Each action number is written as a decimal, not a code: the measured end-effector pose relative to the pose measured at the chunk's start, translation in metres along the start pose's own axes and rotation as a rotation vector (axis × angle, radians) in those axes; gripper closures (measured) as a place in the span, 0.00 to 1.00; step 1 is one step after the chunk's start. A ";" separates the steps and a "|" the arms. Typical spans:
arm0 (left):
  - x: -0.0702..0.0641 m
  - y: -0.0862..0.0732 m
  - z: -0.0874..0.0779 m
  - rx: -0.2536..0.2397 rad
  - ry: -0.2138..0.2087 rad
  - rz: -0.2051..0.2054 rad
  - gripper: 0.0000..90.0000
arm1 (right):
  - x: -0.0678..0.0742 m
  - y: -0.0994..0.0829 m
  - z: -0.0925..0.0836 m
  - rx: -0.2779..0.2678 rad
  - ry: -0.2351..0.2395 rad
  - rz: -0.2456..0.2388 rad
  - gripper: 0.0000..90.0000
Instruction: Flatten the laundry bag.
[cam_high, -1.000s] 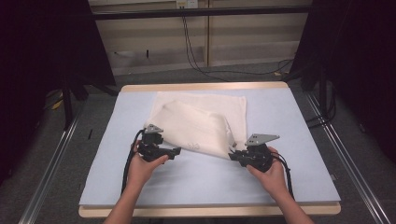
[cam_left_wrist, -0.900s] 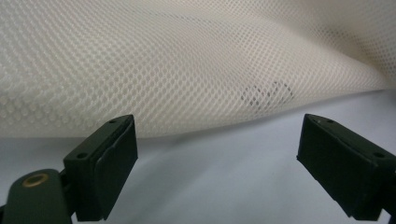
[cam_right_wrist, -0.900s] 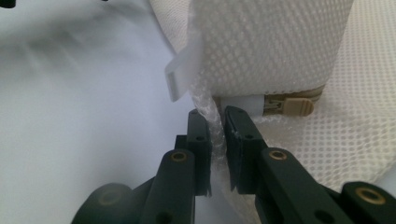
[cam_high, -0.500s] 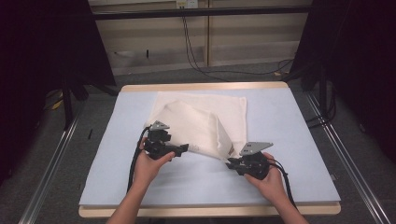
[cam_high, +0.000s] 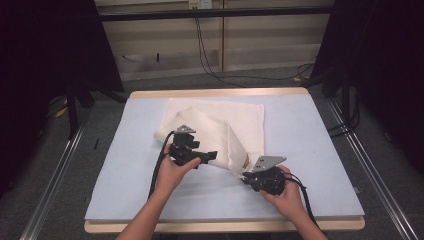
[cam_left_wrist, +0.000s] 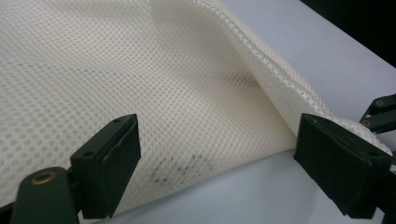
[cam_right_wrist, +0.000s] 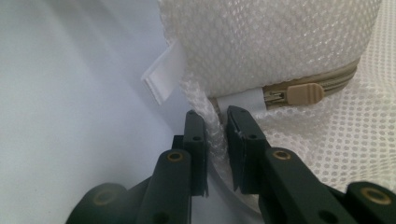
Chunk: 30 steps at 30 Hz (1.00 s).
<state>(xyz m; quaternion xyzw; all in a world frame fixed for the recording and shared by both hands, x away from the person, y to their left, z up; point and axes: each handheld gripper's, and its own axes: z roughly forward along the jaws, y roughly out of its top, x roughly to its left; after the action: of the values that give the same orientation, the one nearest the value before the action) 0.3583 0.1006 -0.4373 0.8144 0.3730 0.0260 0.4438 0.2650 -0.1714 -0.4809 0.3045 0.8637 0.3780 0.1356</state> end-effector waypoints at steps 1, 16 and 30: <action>-0.001 0.002 0.002 0.007 -0.005 0.010 0.16 | 0.000 0.000 0.000 -0.001 0.002 -0.010 0.87; -0.023 0.024 0.033 0.025 -0.046 0.038 0.41 | 0.002 0.000 0.000 0.002 -0.001 -0.026 0.86; -0.027 0.018 0.031 0.114 -0.063 0.073 0.95 | -0.005 0.001 -0.009 -0.019 0.047 0.063 0.70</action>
<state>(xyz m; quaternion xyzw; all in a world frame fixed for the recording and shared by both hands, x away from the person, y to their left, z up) 0.3609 0.0554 -0.4350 0.8518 0.3297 -0.0048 0.4071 0.2656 -0.1792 -0.4737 0.3212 0.8531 0.3971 0.1061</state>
